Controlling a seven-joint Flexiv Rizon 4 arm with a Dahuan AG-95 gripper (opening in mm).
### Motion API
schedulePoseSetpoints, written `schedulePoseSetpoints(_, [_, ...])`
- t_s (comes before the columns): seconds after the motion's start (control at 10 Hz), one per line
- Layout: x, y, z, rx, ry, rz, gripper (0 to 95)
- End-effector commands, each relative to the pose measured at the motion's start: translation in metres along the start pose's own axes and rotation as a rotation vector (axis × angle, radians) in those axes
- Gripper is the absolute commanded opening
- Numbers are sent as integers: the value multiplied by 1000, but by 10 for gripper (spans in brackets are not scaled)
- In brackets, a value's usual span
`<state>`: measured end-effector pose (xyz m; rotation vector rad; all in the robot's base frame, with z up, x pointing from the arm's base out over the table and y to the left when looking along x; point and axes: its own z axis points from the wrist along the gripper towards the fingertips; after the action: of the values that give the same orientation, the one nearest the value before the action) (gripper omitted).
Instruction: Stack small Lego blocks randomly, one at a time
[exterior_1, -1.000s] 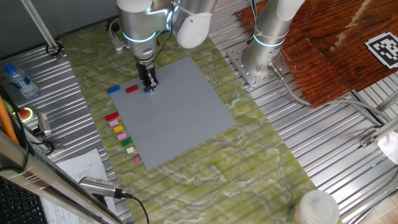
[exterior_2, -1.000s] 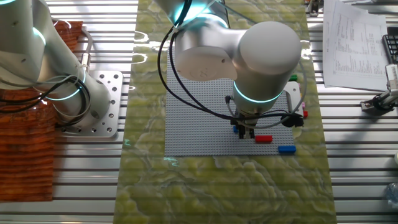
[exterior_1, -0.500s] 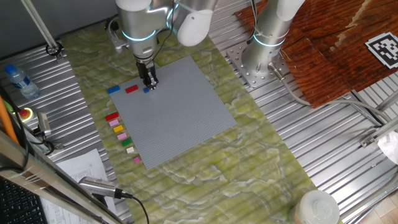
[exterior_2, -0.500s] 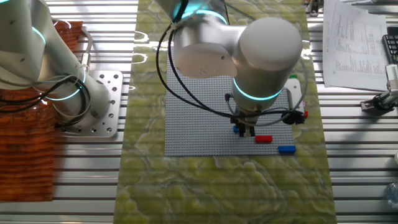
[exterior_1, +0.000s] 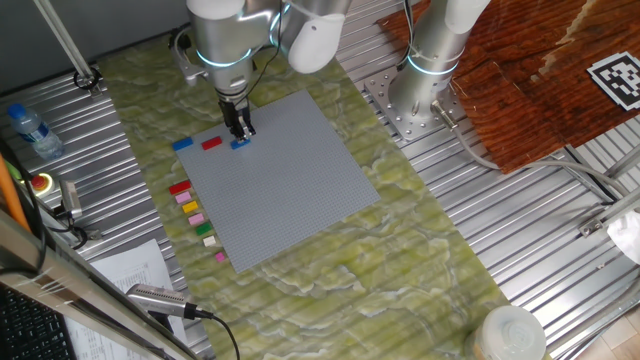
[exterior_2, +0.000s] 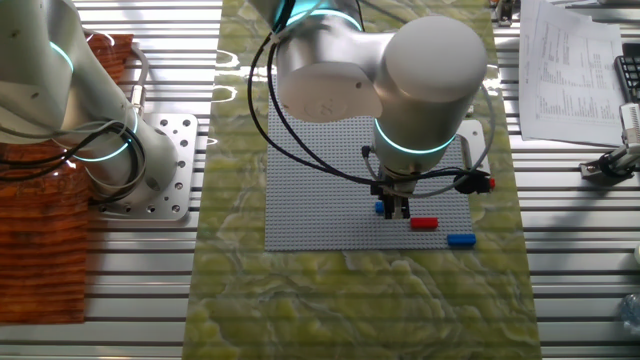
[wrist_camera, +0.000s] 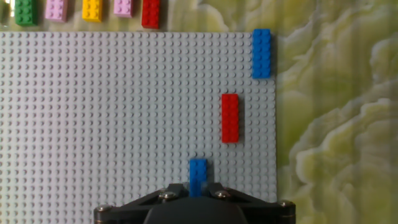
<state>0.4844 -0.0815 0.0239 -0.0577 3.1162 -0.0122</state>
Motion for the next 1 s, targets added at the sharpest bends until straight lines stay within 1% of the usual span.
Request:
schedulePoseSetpoints(0.1, [0,-2,7,6,0,0,0])
schedulePoseSetpoints(0.2, [0,-2,13,13,0,-2,0])
schedulePoseSetpoints(0.3, [0,-2,15,11,3,-2,0])
schedulePoseSetpoints(0.4, [0,-3,19,9,13,-1,0])
schedulePoseSetpoints(0.6, [0,-3,20,0,16,1,0])
schedulePoseSetpoints(0.7, [0,-3,20,8,19,1,0])
schedulePoseSetpoints(1.0, [0,-3,20,7,18,3,0])
